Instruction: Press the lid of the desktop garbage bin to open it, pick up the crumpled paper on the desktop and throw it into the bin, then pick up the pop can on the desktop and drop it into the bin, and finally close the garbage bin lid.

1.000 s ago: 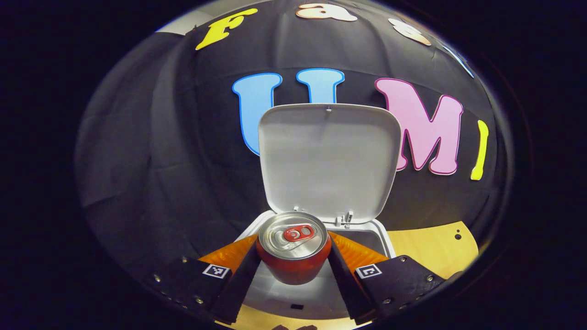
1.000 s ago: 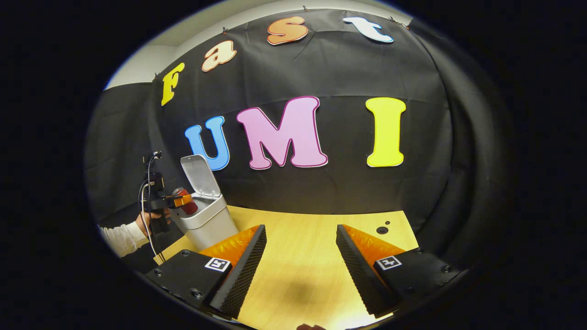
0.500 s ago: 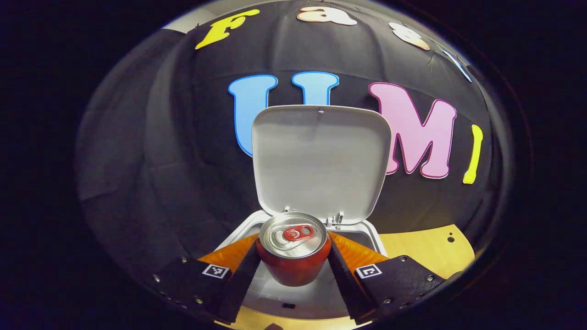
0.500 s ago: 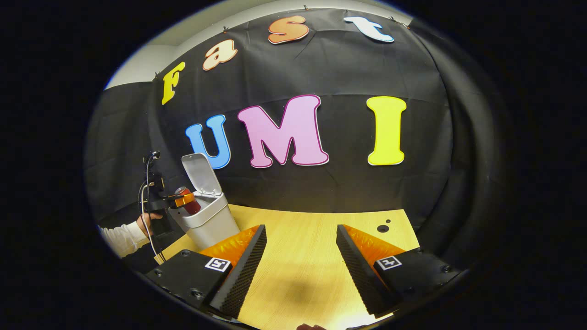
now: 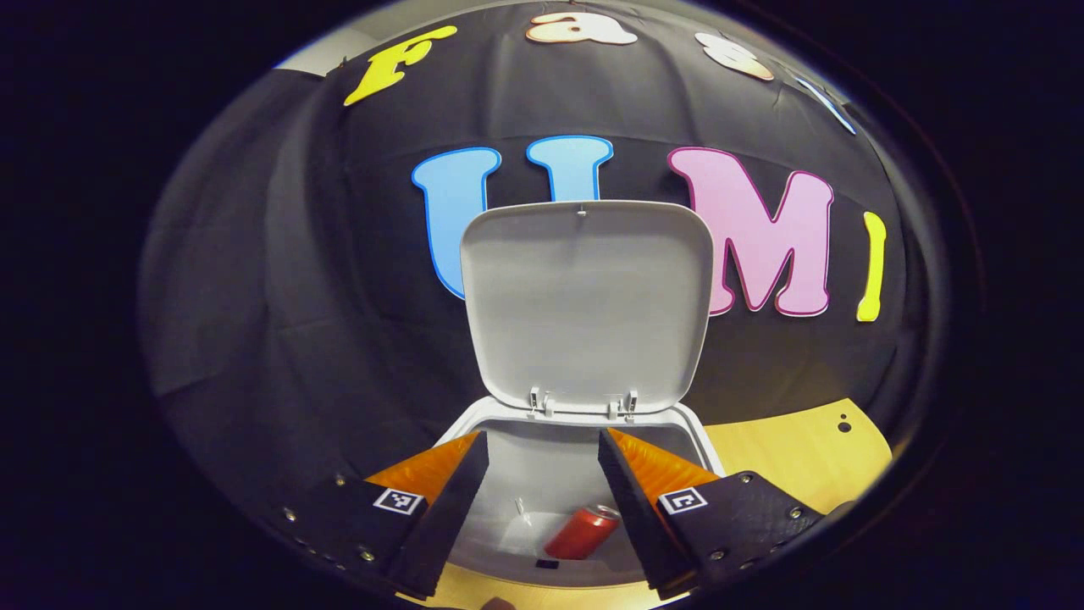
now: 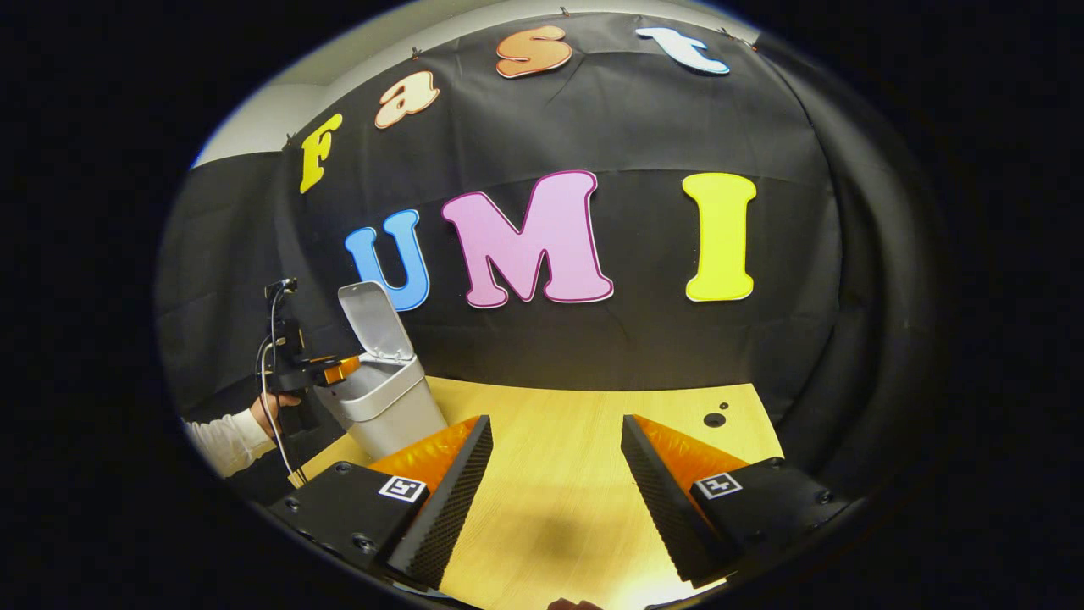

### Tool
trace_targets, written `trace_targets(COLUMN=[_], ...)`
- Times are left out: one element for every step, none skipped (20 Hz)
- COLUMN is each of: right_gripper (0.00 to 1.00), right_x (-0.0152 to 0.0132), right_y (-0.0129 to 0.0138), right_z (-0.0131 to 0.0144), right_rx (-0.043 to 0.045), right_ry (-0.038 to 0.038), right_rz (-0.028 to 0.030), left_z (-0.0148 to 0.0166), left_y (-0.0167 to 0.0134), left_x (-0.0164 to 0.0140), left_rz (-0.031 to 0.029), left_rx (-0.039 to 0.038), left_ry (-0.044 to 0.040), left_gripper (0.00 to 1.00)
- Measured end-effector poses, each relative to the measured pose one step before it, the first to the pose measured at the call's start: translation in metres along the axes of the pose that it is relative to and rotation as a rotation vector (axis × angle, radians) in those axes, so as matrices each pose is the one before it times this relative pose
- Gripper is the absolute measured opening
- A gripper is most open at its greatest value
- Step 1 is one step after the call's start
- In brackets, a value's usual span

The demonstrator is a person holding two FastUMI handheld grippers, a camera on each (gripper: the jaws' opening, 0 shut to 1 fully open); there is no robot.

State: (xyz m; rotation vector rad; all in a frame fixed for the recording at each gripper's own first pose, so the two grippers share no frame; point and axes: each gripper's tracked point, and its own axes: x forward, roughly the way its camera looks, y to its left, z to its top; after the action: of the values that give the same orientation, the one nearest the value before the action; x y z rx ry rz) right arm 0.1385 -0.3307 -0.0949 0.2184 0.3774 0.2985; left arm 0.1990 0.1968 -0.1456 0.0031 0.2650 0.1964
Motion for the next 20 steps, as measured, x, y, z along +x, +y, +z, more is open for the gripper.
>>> trace_targets(right_gripper=[0.99, 0.99, 0.99, 0.99, 0.99, 0.99, 0.99, 0.99, 0.99, 0.98, 0.98, 0.99, 0.99, 0.99, 0.99, 0.99, 0.99, 0.99, 0.99, 0.99], right_x=[0.00045, -0.00017, -0.00086, -0.00084, -0.00070, 0.00053, -0.00025, -0.00009, -0.00012, -0.00037, -0.00010, -0.00078, 0.00084, 0.00106, -0.00082, 0.00069, -0.00178, -0.00225, -0.00009, 0.00056], right_y=[0.00033, -0.00077, -0.00047, -0.00107, -0.00020, 0.00065, -0.00029, 0.00096, -0.00002, -0.00151, 0.00016, 0.00090, 0.00028, -0.00381, -0.00705, -0.00386, -0.00228, -0.00278, -0.00411, -0.00497], right_z=[0.00089, 0.00023, 0.00087, 0.00009, 0.00044, 0.00046, 0.00013, 0.00084, 0.00008, -0.00027, -0.00143, -0.00143, -0.00057, -0.00038, 0.00000, 0.00168, 0.00253, 0.00104, -0.00256, -0.00213], right_rx=[0.00101, 0.00187, 0.00039, -0.00222, -0.00355, -0.00334, -0.00291, -0.00092, 0.00023, 0.00243, 0.00544, 0.00548, -0.00212, -0.00641, -0.00266, 0.00896, 0.01687, 0.01352, 0.00117, -0.00673], right_ry=[-0.00092, -0.00140, -0.00256, -0.00092, 0.00013, -0.00039, -0.00026, -0.00310, -0.00301, -0.00089, 0.00621, 0.00764, 0.00351, 0.00259, 0.00337, -0.00143, -0.00471, -0.00275, 0.00325, 0.00550], right_rz=[-0.00069, -0.00020, 0.00035, -0.00078, -0.00056, 0.00002, 0.00105, 0.00354, 0.00723, 0.00921, 0.01287, 0.01566, 0.01330, 0.00393, -0.00054, 0.00011, 0.00601, 0.00753, 0.00127, -0.00704], left_z=[0.00299, 0.00340, 0.00686, 0.00713, 0.01116, 0.01604, 0.01446, 0.01250, 0.01500, 0.01629, 0.01758, 0.01626, 0.01640, 0.01246, 0.00809, 0.00891, 0.00701, 0.00227, -0.00113, -0.00164], left_y=[-0.00191, -0.00111, -0.00042, -0.00116, -0.00374, -0.00254, -0.00365, -0.00379, -0.00398, -0.00119, -0.00021, 0.00157, -0.00051, -0.00260, 0.00647, 0.00835, 0.00215, -0.00033, 0.00385, 0.00340], left_x=[-0.00138, -0.00148, -0.00139, -0.00083, -0.00222, -0.00310, -0.00135, -0.00184, -0.00014, 0.00030, 0.00297, 0.00435, 0.00813, 0.00899, 0.00988, 0.01136, 0.01325, 0.01091, 0.01163, 0.00648], left_rz=[-0.00394, -0.00140, 0.00278, -0.00237, -0.00807, -0.00472, -0.00943, -0.00563, -0.00621, 0.00503, 0.01021, 0.01690, 0.00177, -0.00640, 0.01783, 0.02719, -0.00166, -0.01402, 0.00451, 0.00828], left_rx=[0.00585, 0.00061, -0.00532, -0.01084, -0.01522, -0.01374, -0.00687, -0.00044, 0.00427, 0.00389, 0.00518, -0.01042, -0.03517, -0.04395, -0.03660, -0.01647, -0.00804, -0.00331, -0.00204, 0.01207], left_ry=[-0.00349, -0.00510, -0.00957, -0.01632, -0.02429, -0.03834, -0.02903, -0.03017, -0.02968, -0.03614, -0.03767, -0.03717, -0.03188, -0.01988, -0.00439, -0.00317, 0.00445, 0.01800, 0.01502, 0.01274], left_gripper=[0.86, 0.86, 0.86, 0.86, 0.86, 0.86, 0.86, 0.86, 0.85, 0.85, 0.85, 0.85, 0.85, 0.85, 0.85, 0.84, 0.85, 0.85, 0.86, 0.86])
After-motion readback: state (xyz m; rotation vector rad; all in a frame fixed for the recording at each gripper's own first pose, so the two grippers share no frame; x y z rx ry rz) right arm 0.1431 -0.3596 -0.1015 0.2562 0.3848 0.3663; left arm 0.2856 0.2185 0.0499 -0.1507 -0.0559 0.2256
